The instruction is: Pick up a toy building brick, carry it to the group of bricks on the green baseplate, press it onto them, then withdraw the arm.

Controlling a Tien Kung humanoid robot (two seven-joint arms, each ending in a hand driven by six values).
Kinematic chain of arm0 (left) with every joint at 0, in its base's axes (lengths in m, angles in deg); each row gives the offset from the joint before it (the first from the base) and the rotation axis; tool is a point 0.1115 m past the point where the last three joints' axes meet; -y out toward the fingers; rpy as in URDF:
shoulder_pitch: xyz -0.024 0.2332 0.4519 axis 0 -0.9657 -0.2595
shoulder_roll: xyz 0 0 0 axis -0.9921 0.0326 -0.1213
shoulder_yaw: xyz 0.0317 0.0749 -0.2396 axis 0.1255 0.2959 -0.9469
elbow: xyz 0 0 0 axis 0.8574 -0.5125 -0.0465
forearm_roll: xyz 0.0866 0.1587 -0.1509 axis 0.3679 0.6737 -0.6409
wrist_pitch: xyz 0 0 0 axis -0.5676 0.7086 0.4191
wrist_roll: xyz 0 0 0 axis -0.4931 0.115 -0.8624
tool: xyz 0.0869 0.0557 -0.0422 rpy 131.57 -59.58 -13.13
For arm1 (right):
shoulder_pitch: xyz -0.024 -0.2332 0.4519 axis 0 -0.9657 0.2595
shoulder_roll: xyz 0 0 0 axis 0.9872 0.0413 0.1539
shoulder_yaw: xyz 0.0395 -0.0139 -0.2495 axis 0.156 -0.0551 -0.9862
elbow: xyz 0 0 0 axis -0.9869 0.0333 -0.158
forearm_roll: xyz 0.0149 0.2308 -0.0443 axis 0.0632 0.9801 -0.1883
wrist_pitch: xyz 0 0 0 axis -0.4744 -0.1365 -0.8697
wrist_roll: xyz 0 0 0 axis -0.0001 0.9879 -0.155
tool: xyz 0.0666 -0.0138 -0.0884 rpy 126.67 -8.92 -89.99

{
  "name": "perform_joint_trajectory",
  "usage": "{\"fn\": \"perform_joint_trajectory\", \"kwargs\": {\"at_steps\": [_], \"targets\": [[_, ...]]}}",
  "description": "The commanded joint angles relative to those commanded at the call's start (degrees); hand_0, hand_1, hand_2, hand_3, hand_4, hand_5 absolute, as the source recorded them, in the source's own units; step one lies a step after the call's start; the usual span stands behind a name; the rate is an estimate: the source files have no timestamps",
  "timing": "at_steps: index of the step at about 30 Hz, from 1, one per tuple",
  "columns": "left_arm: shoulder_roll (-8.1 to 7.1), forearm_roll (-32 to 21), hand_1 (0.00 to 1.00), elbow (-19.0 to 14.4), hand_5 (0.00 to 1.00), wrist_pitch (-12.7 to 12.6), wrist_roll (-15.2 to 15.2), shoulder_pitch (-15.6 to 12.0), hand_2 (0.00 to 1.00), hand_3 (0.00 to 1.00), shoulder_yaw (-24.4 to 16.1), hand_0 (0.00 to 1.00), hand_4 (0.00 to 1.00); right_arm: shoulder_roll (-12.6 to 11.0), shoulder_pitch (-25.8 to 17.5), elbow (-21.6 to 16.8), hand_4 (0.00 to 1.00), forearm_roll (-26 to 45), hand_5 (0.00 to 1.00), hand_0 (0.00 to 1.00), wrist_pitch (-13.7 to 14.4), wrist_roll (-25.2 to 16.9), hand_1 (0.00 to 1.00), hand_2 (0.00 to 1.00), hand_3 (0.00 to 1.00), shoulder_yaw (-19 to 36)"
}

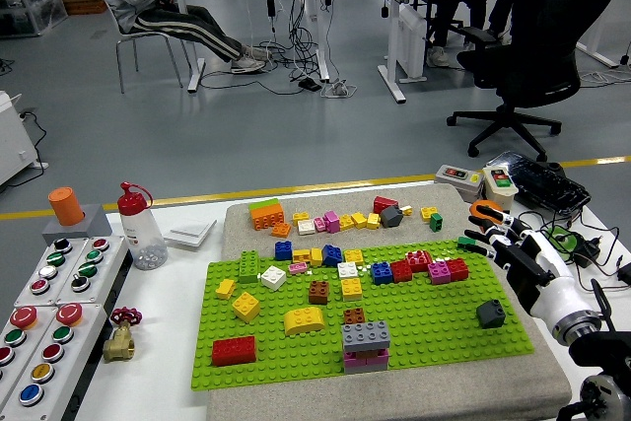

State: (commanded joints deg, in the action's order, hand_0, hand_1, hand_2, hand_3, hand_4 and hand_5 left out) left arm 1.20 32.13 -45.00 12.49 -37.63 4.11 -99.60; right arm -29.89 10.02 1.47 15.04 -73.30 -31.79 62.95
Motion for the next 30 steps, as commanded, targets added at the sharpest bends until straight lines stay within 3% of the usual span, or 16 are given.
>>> {"fn": "perform_joint_trajectory", "kwargs": {"at_steps": [30], "targets": [[0.08, 0.4, 0.597, -0.05, 0.938, 0.33, -0.24, 0.06, 0.612, 0.41, -0.01, 0.632, 0.304, 0.1, -0.77, 0.56, 0.468, 0.09, 0.294, 0.709, 0.12, 1.6, 0.719, 0.727, 0.684, 0.77]]}}
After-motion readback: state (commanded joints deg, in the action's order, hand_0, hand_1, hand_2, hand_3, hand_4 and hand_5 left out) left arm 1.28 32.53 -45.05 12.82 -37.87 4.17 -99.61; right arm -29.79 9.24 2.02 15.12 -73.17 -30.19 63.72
